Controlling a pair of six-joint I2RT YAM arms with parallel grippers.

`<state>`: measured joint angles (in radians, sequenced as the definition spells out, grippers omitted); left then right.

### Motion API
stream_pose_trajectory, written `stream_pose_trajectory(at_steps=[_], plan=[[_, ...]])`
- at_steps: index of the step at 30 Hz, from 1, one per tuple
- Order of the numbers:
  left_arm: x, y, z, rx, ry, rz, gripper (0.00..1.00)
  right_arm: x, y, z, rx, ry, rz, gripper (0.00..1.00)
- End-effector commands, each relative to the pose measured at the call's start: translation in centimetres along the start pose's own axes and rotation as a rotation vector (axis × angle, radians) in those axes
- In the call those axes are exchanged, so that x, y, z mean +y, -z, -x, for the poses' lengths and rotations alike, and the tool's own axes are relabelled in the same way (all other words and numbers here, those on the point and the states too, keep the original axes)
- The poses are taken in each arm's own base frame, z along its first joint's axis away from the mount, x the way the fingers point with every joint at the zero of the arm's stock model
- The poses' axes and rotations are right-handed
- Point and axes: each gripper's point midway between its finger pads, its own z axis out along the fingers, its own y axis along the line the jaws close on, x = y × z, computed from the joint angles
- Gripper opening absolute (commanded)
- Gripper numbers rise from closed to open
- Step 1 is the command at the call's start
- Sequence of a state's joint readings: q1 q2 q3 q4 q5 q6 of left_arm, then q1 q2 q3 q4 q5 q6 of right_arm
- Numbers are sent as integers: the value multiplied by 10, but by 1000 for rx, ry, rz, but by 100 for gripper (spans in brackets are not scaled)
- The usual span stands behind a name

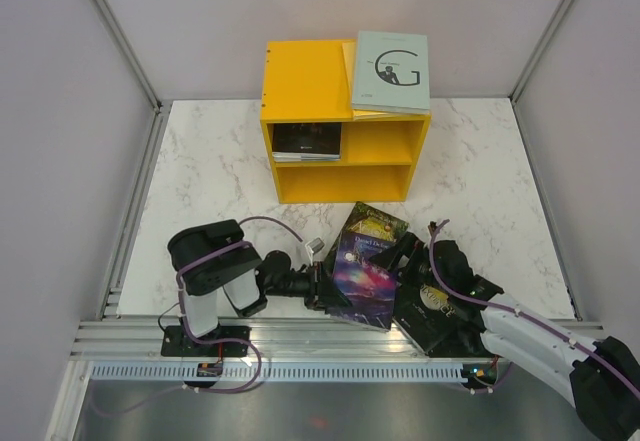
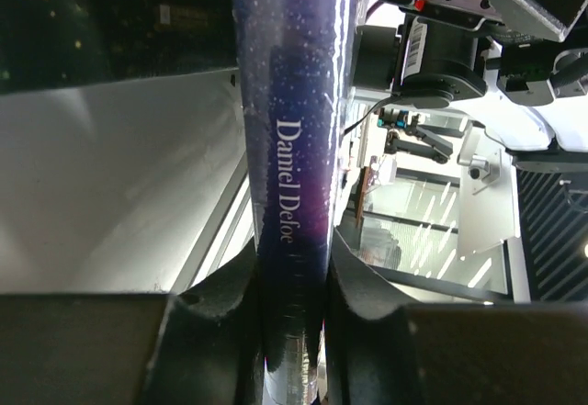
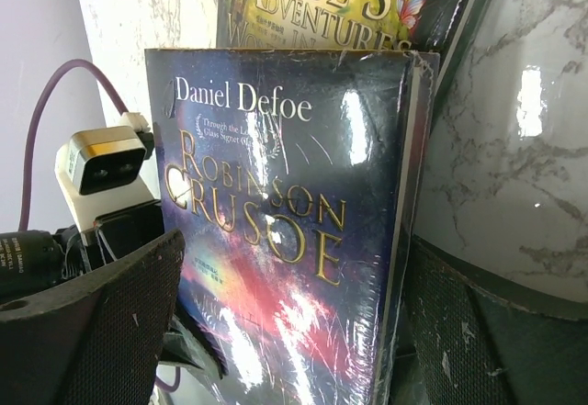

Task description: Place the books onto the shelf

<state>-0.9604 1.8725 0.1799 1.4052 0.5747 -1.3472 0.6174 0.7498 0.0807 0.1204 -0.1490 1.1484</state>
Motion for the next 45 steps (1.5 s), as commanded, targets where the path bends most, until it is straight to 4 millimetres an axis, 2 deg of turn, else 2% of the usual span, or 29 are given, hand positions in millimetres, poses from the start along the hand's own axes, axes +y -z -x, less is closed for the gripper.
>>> stream_pose_trajectory(at_steps=[1,4,6,9,15,16,17,20,21,22,24,25,26,28,29,31,32,34,35,37,38,40,44,45], plan=[[-43,4,20,-142,-113,-174,2,-20,2,-17,60,26,-51,97],[-44,18,24,-207,-122,-163,2,-6,5,-10,35,53,-17,97],[-58,28,26,-245,-139,-203,2,-3,10,-8,23,62,-33,98],[-76,42,32,-293,-127,-256,2,16,18,-5,-2,67,39,98],[-125,56,43,-349,-153,-407,2,35,20,-24,39,52,106,98],[-134,56,45,-352,-165,-430,2,36,21,-34,69,63,111,98],[-137,57,47,-357,-165,-437,2,45,20,-36,68,57,147,98],[-157,62,52,-375,-180,-486,2,49,17,-46,91,70,140,98],[-156,62,53,-374,-173,-472,2,47,16,-49,99,71,130,98],[-167,66,53,-380,-193,-499,2,48,16,-50,94,74,132,98],[-164,63,55,-385,-197,-462,2,52,15,-50,89,59,149,98],[-172,69,54,-393,-213,-479,2,54,16,-50,85,54,158,98],[-173,70,54,-404,-226,-472,2,56,16,-49,79,47,175,98],[-168,72,54,-414,-221,-442,2,63,18,-44,54,15,206,98],[-177,79,52,-425,-244,-466,2,63,19,-42,41,-6,226,97],[-173,81,52,-431,-239,-440,2,75,25,-37,16,-63,297,95],[-179,86,50,-440,-256,-456,2,78,28,-33,-3,-84,342,90],[-176,87,51,-448,-251,-434,2,95,37,-26,-26,-119,417,81],[-176,88,51,-451,-257,-433,2,101,40,-23,-36,-126,443,71],[-179,91,51,-461,-263,-439,2,106,44,-21,-42,-123,469,59],[-178,91,51,-459,-263,-434,2,112,48,-19,-46,-127,494,50],[-179,91,52,-462,-260,-434,2,127,56,-18,-40,-131,555,43],[-180,89,52,-457,-263,-447,2,150,69,-22,2,-120,647,38],[-181,88,52,-454,-264,-447,2,151,66,-25,18,-113,642,36]])
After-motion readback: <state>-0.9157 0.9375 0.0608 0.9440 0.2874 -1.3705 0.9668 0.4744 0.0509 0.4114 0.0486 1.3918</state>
